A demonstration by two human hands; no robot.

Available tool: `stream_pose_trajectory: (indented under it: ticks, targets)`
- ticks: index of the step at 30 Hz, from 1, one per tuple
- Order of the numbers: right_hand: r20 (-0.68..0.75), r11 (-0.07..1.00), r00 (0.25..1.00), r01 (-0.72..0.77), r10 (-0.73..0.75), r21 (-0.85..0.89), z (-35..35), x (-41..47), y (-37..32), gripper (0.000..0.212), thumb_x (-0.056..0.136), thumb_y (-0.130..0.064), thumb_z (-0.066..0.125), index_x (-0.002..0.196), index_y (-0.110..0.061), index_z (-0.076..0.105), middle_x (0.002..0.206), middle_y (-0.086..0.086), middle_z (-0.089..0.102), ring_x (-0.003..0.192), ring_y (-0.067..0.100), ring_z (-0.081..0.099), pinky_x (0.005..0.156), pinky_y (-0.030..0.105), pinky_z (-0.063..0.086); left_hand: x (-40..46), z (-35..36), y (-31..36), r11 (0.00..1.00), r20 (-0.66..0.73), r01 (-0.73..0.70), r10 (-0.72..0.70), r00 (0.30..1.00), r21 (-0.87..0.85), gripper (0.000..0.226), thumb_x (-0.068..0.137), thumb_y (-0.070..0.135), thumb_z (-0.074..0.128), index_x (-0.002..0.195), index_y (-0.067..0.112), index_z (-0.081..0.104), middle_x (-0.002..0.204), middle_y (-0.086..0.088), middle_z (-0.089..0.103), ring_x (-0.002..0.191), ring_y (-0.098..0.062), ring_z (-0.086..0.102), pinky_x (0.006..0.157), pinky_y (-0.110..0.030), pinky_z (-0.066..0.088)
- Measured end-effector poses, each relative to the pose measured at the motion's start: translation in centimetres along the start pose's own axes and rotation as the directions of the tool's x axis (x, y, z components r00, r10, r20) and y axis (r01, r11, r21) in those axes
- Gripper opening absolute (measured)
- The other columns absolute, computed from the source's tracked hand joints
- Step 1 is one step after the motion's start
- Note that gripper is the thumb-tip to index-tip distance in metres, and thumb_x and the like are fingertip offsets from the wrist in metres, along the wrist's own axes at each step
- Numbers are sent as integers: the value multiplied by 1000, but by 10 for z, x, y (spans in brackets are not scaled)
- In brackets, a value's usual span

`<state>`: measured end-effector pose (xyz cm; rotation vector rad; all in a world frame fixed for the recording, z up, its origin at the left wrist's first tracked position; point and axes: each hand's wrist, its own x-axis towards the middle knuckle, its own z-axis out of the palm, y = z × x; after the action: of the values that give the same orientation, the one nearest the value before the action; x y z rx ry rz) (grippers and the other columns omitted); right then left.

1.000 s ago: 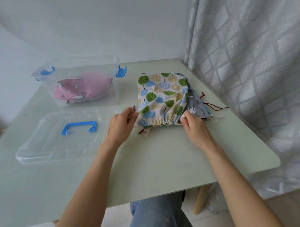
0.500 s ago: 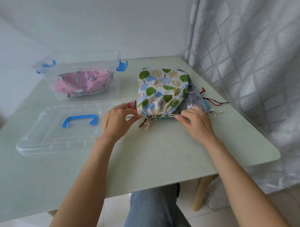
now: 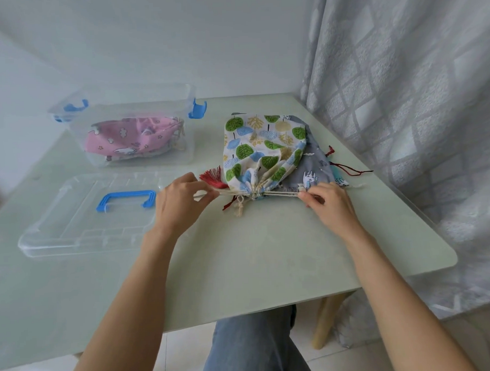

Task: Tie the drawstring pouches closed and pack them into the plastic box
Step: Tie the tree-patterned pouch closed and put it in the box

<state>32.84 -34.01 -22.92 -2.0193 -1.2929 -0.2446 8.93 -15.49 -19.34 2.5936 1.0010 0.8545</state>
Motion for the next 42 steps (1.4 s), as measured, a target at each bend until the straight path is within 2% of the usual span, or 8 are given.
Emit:
stream_pose_trajectory:
  ticks: [4, 7, 13, 20, 26, 32, 37, 42]
  targets:
    - [-27, 921, 983, -158, 179, 356, -10, 5, -19, 24, 91, -26, 58, 85, -6, 69, 80, 10, 64, 75, 20, 57, 67, 20, 40, 2, -4, -7, 939, 32, 50, -41, 999, -340, 13, 80, 30, 70, 92, 25, 72, 78, 6, 48, 64, -6, 45, 62, -18, 37]
    - [-104, 864, 965, -163, 239, 476, -15, 15, -34, 24, 97, -10, 45, 112, -11, 64, 95, -4, 63, 76, -3, 57, 71, 12, 44, 5, -12, -9, 796, 58, 156, -150, 987, -585, 23, 91, 14, 56, 110, 23, 65, 69, 6, 39, 58, -4, 37, 58, -11, 33]
    - [140, 882, 987, -129, 72, 453, -1, 55, -96, 21, 99, -14, 41, 115, -17, 55, 69, -4, 62, 51, 8, 51, 50, 22, 43, 7, -21, -15, 584, 65, 224, -280, 958, -780, 27, 98, 8, 39, 108, 19, 62, 76, 4, 53, 65, -6, 50, 72, -21, 43]
    - [575, 947, 814, -113, -85, 300, 55, 87, -160, 40, 81, -49, 64, 110, -20, 61, 99, -5, 67, 93, 8, 62, 87, 31, 49, 17, -46, -25, 939, -31, 68, -84, 996, -337, 28, 94, 20, 52, 117, 32, 64, 95, 2, 51, 77, -4, 52, 77, -9, 39]
    - [511, 925, 844, -51, -162, 377, 55, 91, -172, 22, 84, -36, 67, 92, -16, 70, 82, -10, 67, 74, -6, 59, 70, 12, 42, 47, -71, -1, 849, -35, -38, 23, 999, -527, 21, 88, 16, 63, 103, 28, 69, 77, 11, 65, 67, 2, 61, 68, -10, 46]
    - [402, 815, 916, -237, 5, 529, 32, 95, -138, 20, 97, -17, 49, 98, -7, 66, 71, 17, 59, 41, 1, 38, 45, 16, 29, 70, -38, 6, 962, -298, -50, -34, 954, -269, 29, 84, 7, 61, 110, 19, 64, 110, 1, 57, 84, -10, 57, 74, -24, 48]
    - [449, 683, 892, -355, 44, 639, 21, 85, -115, 14, 98, -11, 45, 103, -21, 53, 58, -1, 48, 39, 4, 29, 38, 15, 24, 50, -1, 26, 720, -34, -2, -31, 999, -694, 21, 85, -1, 55, 94, 18, 53, 92, 6, 65, 85, -6, 64, 76, -18, 51]
    - [462, 614, 887, -369, 7, 698, 25, 78, -105, 28, 97, -11, 47, 124, -16, 40, 59, 3, 42, 39, 6, 31, 37, 16, 26, 42, 13, 23, 652, 225, 149, 35, 974, -744, 8, 90, 13, 60, 97, 14, 60, 92, 5, 68, 77, 1, 65, 63, -17, 51]
